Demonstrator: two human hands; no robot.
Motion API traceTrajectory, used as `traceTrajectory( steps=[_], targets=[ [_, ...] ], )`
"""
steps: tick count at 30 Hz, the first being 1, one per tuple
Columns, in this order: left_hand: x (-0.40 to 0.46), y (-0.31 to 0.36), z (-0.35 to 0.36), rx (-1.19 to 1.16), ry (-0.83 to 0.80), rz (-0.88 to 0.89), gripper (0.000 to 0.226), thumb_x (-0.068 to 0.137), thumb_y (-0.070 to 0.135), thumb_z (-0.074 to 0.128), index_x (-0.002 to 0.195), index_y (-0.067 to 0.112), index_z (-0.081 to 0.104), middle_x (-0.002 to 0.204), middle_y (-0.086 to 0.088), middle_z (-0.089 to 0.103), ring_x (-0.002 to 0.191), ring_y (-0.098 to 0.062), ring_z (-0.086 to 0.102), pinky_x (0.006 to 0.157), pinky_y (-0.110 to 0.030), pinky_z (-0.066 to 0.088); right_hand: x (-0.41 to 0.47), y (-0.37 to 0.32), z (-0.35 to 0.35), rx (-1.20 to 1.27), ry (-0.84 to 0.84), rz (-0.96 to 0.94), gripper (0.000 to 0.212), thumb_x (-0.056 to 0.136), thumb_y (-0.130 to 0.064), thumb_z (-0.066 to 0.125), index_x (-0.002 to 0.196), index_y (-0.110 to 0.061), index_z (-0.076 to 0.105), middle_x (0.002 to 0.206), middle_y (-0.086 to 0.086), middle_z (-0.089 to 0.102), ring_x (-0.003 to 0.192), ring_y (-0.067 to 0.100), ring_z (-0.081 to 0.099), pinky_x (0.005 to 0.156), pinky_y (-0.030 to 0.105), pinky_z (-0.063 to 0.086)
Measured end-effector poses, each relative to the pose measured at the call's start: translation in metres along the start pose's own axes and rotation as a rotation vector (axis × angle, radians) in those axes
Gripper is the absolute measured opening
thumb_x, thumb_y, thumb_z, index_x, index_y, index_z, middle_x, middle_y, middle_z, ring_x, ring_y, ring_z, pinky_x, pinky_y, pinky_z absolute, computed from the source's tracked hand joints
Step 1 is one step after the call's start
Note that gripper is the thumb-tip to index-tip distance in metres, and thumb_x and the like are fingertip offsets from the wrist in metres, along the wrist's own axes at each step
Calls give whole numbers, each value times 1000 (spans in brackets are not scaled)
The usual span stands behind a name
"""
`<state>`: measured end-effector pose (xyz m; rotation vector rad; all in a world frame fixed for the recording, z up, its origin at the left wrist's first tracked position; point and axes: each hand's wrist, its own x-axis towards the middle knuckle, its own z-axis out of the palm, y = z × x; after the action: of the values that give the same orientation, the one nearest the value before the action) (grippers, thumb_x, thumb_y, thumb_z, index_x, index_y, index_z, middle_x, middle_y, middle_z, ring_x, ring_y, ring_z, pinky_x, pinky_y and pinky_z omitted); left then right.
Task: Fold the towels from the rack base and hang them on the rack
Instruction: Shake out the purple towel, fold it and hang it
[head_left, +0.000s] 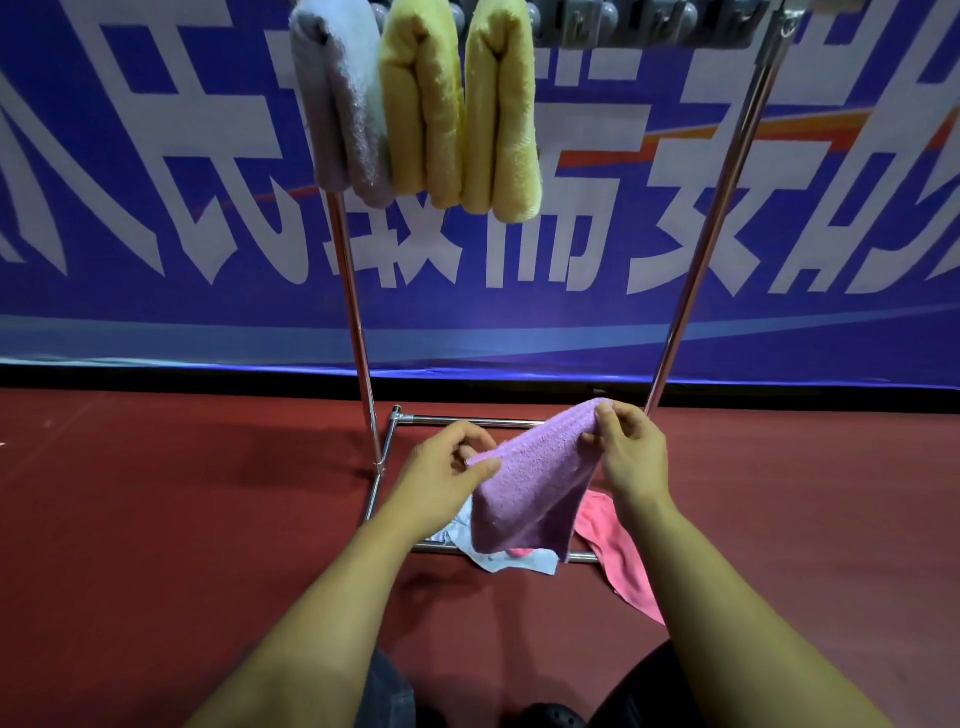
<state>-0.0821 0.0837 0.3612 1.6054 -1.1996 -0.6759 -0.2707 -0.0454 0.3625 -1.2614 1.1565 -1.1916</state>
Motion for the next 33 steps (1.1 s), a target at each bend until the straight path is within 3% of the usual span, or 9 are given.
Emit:
traceTrajectory(
  steps=[3,6,10,13,16,21,24,27,33],
  targets=[
    [-10,15,4,325,-204,73,43,93,26,67,122,54,53,74,11,55,63,-5,51,65,-23,44,1,2,-2,-37,-1,-13,15,104,-18,59,104,-10,72,82,3,72,63,0,66,64,15,54],
    [-20,34,15,564,-381,177,58,97,26,56,142,57,36,86,14,58,76,-10,49,71,-26,39,2,3,-3,-83,-39,-60,14,104,-15,58,100,-13,71,90,7,72,70,5,68,71,20,54],
    [-24,32,29,635,-519,163,61,98,29,51,148,55,30,147,13,51,121,-17,55,96,-31,42,-2,1,-2,-165,-106,-119,14,105,-12,56,99,-12,68,88,1,70,69,-3,66,65,6,48],
    [-22,26,27,601,-480,88,62,98,29,52,150,54,30,105,10,61,101,-18,52,86,-29,40,-2,2,-4,-179,-118,-116,15,105,-13,55,99,-12,69,88,1,72,77,12,68,66,9,50],
    [-17,21,24,519,-401,12,60,97,29,56,149,51,35,69,12,46,75,-10,45,67,-23,35,-2,3,-4,-207,-138,-115,15,104,-15,57,97,-11,70,85,1,72,70,4,68,66,9,50],
    [-6,8,15,404,-218,-120,57,94,28,61,145,45,44,72,8,56,70,-13,53,70,-30,43,-7,2,1,-217,-279,-118,14,103,-17,61,93,-13,71,79,-4,72,69,3,66,69,17,55],
    [-1,5,13,271,-151,-183,56,93,22,62,145,34,46,110,-15,70,69,-12,61,80,-31,55,-9,6,6,-225,-432,-102,16,102,-16,63,88,-19,71,75,-7,72,74,12,68,81,36,59],
    [2,2,9,154,-147,-227,67,83,31,62,148,29,46,129,-24,64,84,-20,68,92,-41,58,-16,5,11,-180,-566,-69,16,101,-12,63,90,-17,73,80,-4,73,77,11,67,84,38,61],
    [0,11,5,64,-163,-286,55,93,7,58,145,19,48,84,-5,65,64,-14,64,64,-27,56,-28,9,18,-204,-707,-46,8,99,-14,67,96,-16,74,91,7,77,84,15,71,89,38,61]
  ],
)
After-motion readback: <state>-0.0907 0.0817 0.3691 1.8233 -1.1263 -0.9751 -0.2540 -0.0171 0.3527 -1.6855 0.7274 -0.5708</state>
